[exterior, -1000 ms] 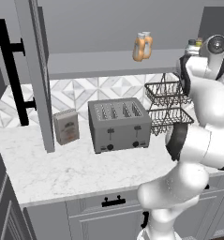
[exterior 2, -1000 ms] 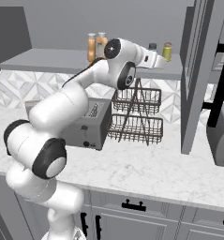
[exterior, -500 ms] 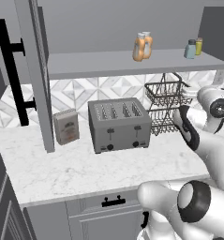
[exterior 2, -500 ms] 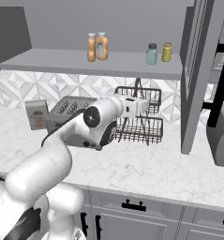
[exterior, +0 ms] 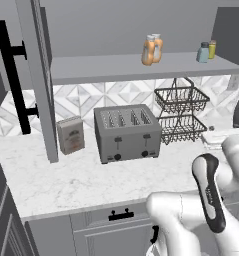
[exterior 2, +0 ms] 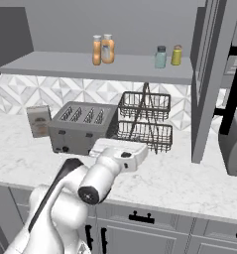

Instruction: Put the shaker and condiment bottle from the counter next to their counterparts in the cabinet.

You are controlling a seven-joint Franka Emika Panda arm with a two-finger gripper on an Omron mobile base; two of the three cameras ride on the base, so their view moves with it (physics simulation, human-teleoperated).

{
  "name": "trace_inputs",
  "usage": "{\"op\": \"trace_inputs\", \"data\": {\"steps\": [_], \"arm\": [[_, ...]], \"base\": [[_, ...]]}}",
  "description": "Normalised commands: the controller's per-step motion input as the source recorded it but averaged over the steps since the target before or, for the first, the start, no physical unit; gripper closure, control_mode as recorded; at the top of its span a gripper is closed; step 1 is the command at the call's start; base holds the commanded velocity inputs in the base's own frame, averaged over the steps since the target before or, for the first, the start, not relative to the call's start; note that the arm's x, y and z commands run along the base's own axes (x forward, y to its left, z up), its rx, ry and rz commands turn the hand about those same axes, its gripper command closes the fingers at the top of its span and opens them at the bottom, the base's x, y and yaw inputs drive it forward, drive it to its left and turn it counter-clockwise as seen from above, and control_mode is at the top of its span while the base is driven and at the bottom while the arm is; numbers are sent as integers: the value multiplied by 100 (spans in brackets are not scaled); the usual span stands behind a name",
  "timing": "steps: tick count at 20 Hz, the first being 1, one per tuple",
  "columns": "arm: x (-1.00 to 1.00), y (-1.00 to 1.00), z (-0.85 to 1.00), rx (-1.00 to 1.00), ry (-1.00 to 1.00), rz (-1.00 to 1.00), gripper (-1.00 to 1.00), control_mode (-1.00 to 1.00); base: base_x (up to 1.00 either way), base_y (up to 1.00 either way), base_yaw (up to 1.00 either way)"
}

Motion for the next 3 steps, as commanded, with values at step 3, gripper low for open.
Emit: {"op": "trace_inputs", "data": {"steps": [3], "arm": [[-37, 30, -85, -7, 6, 9, -100, -100]], "base": [[0, 0, 0]]}}
